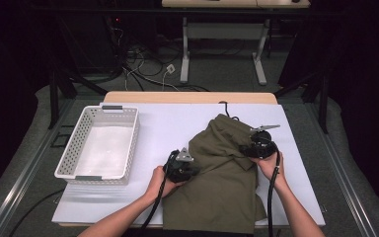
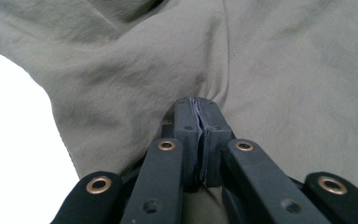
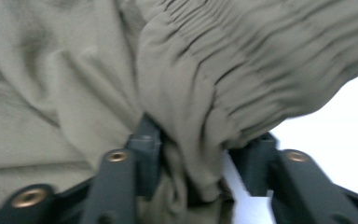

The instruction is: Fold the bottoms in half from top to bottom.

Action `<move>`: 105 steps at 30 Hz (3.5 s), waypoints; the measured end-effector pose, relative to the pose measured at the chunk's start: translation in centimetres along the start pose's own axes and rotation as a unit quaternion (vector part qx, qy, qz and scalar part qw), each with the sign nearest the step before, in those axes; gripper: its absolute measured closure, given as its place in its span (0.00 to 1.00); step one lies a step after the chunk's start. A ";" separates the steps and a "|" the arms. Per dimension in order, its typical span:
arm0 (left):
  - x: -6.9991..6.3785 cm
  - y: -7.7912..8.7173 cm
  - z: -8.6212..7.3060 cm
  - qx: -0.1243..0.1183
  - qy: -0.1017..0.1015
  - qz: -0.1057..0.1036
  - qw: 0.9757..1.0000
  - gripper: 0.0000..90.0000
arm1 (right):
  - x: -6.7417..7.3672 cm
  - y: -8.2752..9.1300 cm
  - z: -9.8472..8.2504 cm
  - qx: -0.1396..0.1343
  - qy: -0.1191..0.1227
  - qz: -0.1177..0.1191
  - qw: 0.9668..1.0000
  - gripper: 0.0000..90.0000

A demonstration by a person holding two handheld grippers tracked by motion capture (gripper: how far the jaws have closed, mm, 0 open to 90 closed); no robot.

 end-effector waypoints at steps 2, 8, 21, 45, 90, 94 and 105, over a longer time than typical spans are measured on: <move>0.0 0.0 0.0 0.000 -0.001 0.000 1.000 0.97 | -0.4 0.2 0.3 0.001 -0.003 0.000 1.000 0.49; 0.0 0.0 0.0 0.001 -0.001 0.000 1.000 0.97 | -1.4 2.4 1.5 -0.017 -0.011 0.014 1.000 0.35; 0.0 0.0 0.0 0.000 0.000 0.001 1.000 0.97 | -3.1 0.5 4.5 -0.026 -0.054 0.029 0.998 0.43; 0.0 0.0 -0.1 -0.002 0.001 -0.002 1.000 0.97 | -3.4 -3.9 3.8 0.040 -0.051 -0.022 0.998 0.49; 0.0 0.0 -0.1 -0.004 0.004 -0.001 1.000 0.97 | 5.8 4.4 1.2 -0.064 0.120 0.070 0.988 0.86; 0.1 0.0 -0.1 -0.005 0.004 -0.002 1.000 0.97 | 6.5 4.7 0.4 -0.066 0.142 0.073 0.985 0.86; 0.1 0.0 -0.1 -0.006 0.004 -0.002 1.000 0.97 | 8.7 5.0 -2.1 -0.064 0.187 0.091 0.976 0.86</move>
Point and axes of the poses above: each handheld gripper's, and its own axes: y roughly backward along the jaws, z roughly out of its top, x roughly to its left, the point moved 1 cm from there along -y, roughly forward along the jaws, and after that the axes turned 15 degrees about -y, right-handed, at the moved point
